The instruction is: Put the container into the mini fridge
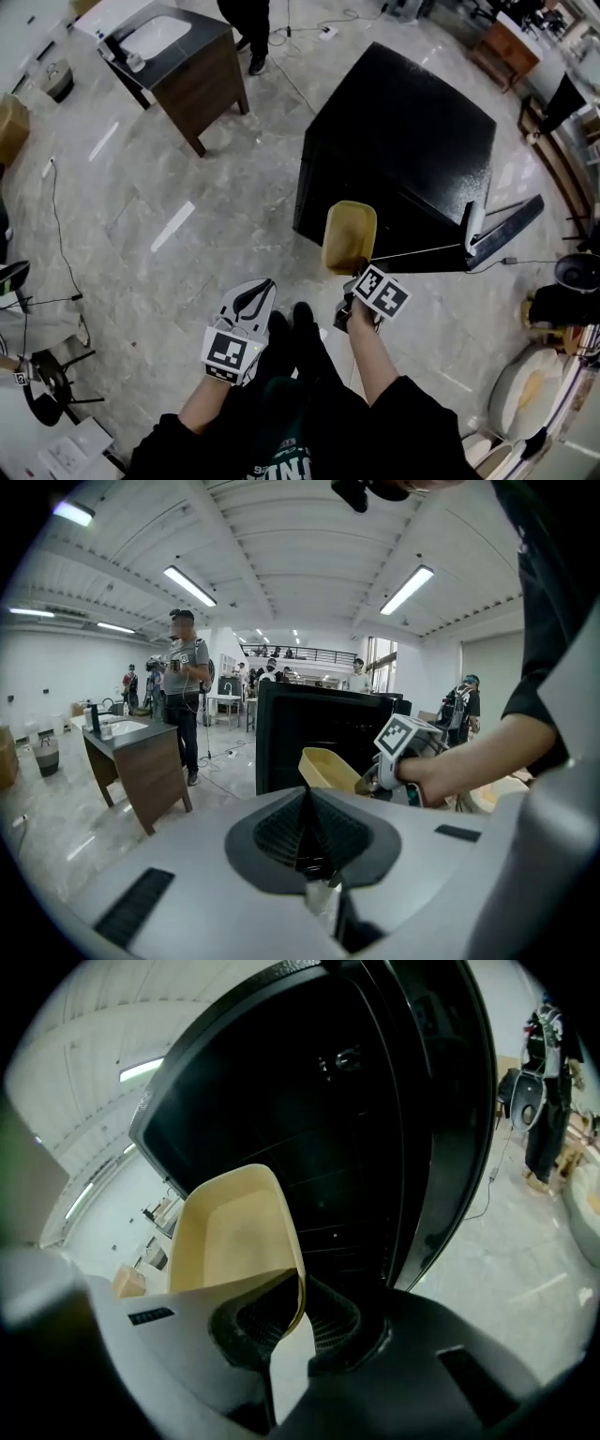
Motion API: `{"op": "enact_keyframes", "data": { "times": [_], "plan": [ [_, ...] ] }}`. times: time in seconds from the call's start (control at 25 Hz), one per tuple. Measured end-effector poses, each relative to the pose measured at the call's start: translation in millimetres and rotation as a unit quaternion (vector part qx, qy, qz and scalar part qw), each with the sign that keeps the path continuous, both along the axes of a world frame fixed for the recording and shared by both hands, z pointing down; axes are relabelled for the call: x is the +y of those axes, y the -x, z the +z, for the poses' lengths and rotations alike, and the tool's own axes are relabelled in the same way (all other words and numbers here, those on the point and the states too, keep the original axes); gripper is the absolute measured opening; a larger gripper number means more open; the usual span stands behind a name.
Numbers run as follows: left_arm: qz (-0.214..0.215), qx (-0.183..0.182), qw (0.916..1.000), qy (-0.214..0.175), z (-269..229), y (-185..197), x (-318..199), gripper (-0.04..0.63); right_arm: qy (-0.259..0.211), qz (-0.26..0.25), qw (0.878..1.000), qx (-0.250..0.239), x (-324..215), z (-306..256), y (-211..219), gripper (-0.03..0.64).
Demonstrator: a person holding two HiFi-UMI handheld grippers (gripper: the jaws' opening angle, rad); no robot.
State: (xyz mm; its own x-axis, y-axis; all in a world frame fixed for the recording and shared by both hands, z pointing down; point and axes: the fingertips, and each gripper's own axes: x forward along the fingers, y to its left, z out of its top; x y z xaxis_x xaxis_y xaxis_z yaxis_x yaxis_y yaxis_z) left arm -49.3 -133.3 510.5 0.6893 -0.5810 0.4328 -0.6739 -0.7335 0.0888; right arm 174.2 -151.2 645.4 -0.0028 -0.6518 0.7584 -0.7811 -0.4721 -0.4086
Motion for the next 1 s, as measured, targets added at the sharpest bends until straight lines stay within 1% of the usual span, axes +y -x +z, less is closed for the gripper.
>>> {"op": "enact_keyframes", "data": {
  "times": [0.32,0.56,0.76,1.0],
  "plan": [
    [-0.026,-0.007,0.9995,0.02,15.4,25.0,4.1,0.023,0.032,-0.007,0.999,0.043,-39.8,33.2,-13.6,0.041],
    [-0.045,-0.016,0.9985,0.028,22.2,39.6,1.2,0.023,0.061,0.007,0.997,0.041,-65.9,59.1,-24.6,0.041],
    [-0.059,-0.021,0.9974,0.035,29.1,47.5,3.8,0.023,0.077,0.01,0.995,0.063,-82.4,71.4,-43.8,0.041],
    [-0.073,-0.027,0.9951,0.061,48.0,54.7,17.8,0.023,0.097,0.019,0.992,0.076,-97.6,88.8,-63.1,0.041]
  ]
}}
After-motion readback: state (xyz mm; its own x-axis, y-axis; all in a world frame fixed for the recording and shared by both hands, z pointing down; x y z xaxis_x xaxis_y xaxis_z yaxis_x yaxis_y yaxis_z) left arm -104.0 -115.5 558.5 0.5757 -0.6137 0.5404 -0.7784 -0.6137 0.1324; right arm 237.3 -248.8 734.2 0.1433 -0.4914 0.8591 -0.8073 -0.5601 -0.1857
